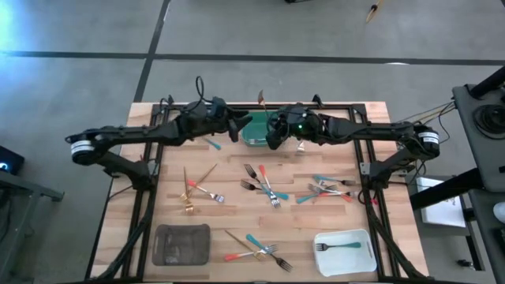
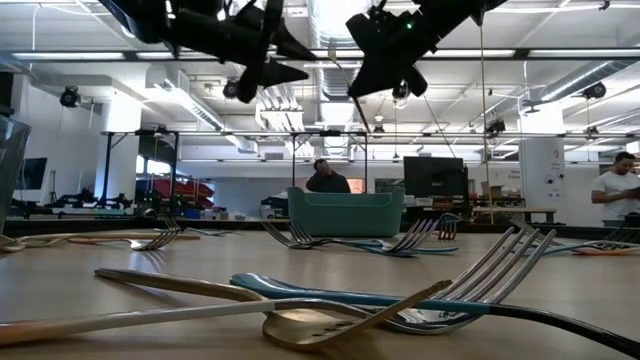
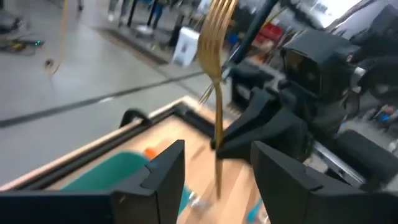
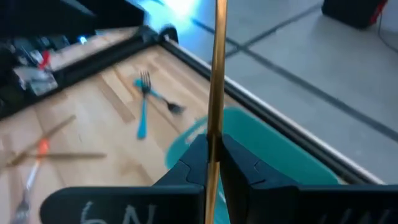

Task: Sort silverware by color (type)
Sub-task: Put the gold fork into the black bin

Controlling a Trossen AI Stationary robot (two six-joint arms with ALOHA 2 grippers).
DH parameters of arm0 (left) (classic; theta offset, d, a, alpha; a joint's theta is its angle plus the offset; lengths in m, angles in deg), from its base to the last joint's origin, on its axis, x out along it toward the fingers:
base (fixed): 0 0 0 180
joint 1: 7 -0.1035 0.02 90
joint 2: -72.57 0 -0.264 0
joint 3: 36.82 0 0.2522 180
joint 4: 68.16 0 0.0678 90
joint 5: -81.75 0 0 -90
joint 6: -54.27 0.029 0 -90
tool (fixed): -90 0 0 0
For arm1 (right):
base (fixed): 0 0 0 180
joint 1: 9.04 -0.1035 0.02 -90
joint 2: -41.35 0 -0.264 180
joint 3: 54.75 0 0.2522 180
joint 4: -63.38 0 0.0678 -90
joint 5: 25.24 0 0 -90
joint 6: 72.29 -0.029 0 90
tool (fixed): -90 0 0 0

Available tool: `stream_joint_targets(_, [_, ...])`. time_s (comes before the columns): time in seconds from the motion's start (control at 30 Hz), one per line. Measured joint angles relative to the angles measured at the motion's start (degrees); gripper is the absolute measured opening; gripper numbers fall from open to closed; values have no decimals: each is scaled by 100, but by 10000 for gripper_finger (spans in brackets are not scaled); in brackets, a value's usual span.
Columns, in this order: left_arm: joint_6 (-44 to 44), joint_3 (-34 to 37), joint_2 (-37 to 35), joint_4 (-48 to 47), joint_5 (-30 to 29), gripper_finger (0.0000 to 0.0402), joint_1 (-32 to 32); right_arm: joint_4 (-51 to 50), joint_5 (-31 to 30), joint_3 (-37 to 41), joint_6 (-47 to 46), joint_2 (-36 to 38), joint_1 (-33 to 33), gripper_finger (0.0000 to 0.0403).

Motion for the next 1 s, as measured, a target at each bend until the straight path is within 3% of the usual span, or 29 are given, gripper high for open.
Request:
stream_joint_targets(0.17, [-324, -2, 534, 610, 0, 164, -47, 577, -17, 0, 389, -33, -17, 13])
stream_joint_targets(0.4, [-377, 0, 686, 1411, 9, 164, -52, 590, -186, 0, 703, -33, -13, 13])
stream_joint_targets(1.0, [-445, 2, 647, 1634, 203, 164, -122, 1199, -177, 2, 1129, -190, -28, 13])
